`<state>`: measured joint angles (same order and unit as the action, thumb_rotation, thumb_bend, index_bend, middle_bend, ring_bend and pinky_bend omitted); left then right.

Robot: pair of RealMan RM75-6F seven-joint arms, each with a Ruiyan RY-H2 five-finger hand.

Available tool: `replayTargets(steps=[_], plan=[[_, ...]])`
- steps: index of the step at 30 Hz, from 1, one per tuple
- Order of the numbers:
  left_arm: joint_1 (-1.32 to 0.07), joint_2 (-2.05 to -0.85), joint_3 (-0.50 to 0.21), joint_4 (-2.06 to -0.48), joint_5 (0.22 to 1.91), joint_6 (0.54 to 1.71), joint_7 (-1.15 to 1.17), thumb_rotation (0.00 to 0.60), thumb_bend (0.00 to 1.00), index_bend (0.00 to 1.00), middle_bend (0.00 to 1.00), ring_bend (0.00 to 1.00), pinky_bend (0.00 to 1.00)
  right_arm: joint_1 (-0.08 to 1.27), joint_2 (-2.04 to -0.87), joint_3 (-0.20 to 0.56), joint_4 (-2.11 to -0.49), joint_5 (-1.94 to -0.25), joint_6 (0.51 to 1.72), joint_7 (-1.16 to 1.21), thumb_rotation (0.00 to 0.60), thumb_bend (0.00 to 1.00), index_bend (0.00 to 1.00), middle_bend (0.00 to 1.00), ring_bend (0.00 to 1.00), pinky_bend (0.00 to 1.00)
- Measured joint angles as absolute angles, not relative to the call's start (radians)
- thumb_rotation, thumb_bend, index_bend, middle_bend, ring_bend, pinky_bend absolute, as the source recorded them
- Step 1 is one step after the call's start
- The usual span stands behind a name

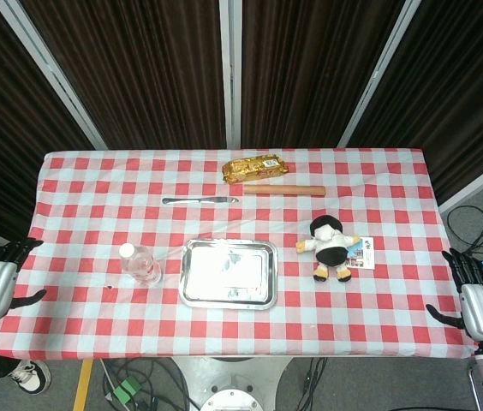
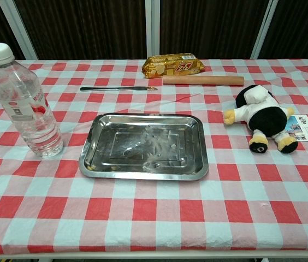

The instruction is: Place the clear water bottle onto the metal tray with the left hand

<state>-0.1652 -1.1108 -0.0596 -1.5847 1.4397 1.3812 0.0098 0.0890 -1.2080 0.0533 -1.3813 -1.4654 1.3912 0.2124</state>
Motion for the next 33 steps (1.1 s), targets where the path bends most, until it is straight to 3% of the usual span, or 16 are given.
replayTargets(steps=[11,20,27,33], plan=[[-0.176,-1.109,-0.064,-1.613,1.43,1.362,-0.002,0.6,0.06,0.26,0.29,0.23,0.25,0.089,-1.211,0.049,-1.379,-1.47,1.389,0.213,0.6,0.1,0.06,0.03,0.0,0.0],[-0.172,-1.147,-0.081,-1.647,1.385,1.333,-0.243,0.6,0.0,0.23,0.26,0.21,0.25,0.088,-1.211,0.05,-1.372,-1.468,1.39,0.217,0.6,0.1,0.06,0.03,0.0,0.0],[-0.169,-1.291,-0.12,-1.603,1.351,1.32,-0.6,0.6,0.0,0.18,0.22,0.18,0.24,0.089,-1.214,0.049,-1.369,-1.465,1.383,0.215,0.6,0.1,0.06,0.03,0.0,0.0],[-0.182,-1.45,-0.142,-1.477,1.358,1.316,-0.721,0.6,0.0,0.18,0.22,0.18,0.24,0.093,-1.219,0.05,-1.362,-1.457,1.372,0.209,0.6,0.1,0.06,0.03,0.0,0.0]])
